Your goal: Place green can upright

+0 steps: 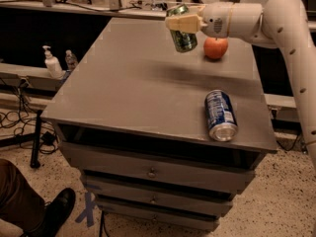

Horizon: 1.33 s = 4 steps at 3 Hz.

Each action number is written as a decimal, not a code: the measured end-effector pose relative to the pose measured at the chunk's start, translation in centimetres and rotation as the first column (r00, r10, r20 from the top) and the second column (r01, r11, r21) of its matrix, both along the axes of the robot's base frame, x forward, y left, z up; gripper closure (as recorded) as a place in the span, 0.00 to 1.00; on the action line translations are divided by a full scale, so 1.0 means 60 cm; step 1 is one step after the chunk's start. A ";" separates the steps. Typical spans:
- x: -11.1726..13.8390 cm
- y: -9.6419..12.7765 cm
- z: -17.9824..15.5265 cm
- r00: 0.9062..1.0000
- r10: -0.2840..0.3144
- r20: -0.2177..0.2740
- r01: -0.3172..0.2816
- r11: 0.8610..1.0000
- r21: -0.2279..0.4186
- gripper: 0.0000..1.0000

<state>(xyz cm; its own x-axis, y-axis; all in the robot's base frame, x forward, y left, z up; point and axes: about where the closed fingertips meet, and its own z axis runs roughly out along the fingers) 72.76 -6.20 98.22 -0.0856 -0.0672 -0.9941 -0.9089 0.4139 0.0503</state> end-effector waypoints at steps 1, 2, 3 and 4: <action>0.000 0.001 0.002 1.000 0.000 -0.001 0.000 1.000 0.000 1.00; -0.006 -0.003 -0.001 0.998 0.037 0.059 -0.040 0.998 0.044 1.00; -0.016 -0.025 -0.007 0.986 0.075 0.146 -0.094 0.988 0.122 1.00; -0.026 -0.053 -0.017 0.976 0.093 0.196 -0.125 0.979 0.159 1.00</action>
Offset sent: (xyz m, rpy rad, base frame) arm -0.0148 -0.0191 -0.0058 0.1567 -0.2025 0.1211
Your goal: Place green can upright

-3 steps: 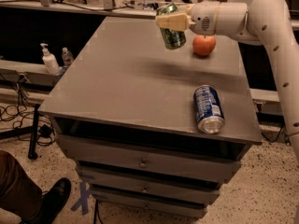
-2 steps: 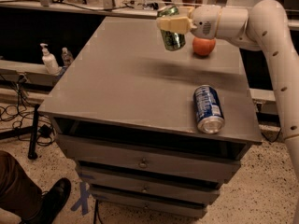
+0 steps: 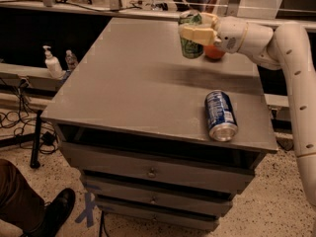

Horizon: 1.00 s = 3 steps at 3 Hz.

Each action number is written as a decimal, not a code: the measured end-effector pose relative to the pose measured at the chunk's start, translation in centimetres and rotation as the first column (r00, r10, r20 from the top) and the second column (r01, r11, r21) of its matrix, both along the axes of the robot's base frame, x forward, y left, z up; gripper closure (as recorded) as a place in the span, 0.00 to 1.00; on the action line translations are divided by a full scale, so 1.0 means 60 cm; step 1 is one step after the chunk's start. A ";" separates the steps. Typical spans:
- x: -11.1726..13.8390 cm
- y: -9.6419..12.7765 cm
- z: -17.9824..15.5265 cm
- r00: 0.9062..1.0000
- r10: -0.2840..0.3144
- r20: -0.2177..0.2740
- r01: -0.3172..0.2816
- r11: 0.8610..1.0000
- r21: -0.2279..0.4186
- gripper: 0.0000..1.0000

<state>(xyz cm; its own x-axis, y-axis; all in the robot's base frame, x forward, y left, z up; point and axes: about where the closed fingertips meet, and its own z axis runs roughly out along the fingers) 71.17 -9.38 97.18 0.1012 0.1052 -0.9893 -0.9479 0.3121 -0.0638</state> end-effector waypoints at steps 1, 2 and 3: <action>-0.014 -0.028 -0.016 1.000 0.013 0.013 -0.013 1.000 0.017 1.00; -0.027 -0.058 -0.030 1.000 0.006 0.008 -0.006 0.999 0.054 1.00; -0.038 -0.078 -0.044 1.000 0.003 0.004 -0.003 0.996 0.087 1.00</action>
Offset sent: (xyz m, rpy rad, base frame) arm -0.0286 -0.0676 -0.0312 0.1023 0.0009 -0.0196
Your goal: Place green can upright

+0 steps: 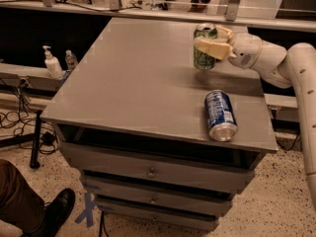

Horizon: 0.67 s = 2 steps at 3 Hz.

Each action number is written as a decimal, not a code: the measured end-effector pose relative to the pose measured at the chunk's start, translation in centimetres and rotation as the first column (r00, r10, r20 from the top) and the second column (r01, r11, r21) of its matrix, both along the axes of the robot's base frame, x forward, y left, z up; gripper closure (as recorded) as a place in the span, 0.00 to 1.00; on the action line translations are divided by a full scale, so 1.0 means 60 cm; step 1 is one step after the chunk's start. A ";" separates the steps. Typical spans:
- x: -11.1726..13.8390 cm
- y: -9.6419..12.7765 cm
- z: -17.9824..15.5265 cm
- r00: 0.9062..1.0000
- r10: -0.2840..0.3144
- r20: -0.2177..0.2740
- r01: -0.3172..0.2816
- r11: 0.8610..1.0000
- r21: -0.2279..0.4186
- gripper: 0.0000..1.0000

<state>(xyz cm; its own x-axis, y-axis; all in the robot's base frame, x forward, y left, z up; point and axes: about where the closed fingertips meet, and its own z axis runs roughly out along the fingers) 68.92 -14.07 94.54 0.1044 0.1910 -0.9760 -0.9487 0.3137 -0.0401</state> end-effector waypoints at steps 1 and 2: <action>-0.005 -0.015 -0.012 1.000 -0.006 -0.006 0.006 1.000 0.023 1.00; -0.010 -0.026 -0.020 1.000 -0.019 -0.015 0.019 0.999 0.038 0.84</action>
Offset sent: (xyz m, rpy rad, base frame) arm -0.0096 -0.0326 -0.0208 0.0580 0.0296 -0.0506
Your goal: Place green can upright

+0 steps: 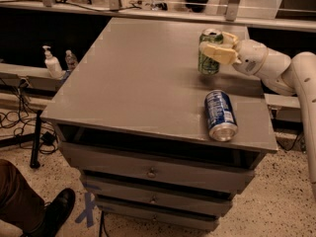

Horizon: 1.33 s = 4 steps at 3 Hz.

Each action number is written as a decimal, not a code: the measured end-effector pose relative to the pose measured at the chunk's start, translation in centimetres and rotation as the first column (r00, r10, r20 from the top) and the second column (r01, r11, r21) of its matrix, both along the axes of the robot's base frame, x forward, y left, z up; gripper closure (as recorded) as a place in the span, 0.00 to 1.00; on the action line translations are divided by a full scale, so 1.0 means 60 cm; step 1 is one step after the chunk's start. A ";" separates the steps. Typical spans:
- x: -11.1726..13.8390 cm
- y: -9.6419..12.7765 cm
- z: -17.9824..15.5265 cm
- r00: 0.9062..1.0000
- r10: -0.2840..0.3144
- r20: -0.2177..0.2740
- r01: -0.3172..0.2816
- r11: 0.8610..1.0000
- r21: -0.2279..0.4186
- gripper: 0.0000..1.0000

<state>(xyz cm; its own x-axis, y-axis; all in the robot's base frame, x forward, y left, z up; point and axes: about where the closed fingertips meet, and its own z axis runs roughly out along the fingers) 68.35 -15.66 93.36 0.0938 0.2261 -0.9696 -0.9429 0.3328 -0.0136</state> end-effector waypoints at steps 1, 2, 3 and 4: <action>-0.007 -0.009 -0.009 1.000 -0.011 -0.007 0.011 1.000 0.012 0.60; -0.014 -0.017 -0.017 1.000 -0.020 -0.013 0.020 1.000 0.019 0.36; -0.021 -0.025 -0.026 0.999 -0.030 -0.020 0.031 0.999 0.025 0.13; -0.027 -0.032 -0.032 0.999 -0.041 -0.025 0.042 0.999 0.026 0.00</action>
Offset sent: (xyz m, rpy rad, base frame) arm -0.0139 -0.0246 -0.0190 0.0302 0.0230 -0.0445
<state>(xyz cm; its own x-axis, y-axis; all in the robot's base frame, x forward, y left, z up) 66.70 -17.55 91.47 0.0803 0.2481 -0.9654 -0.9281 0.3719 0.0184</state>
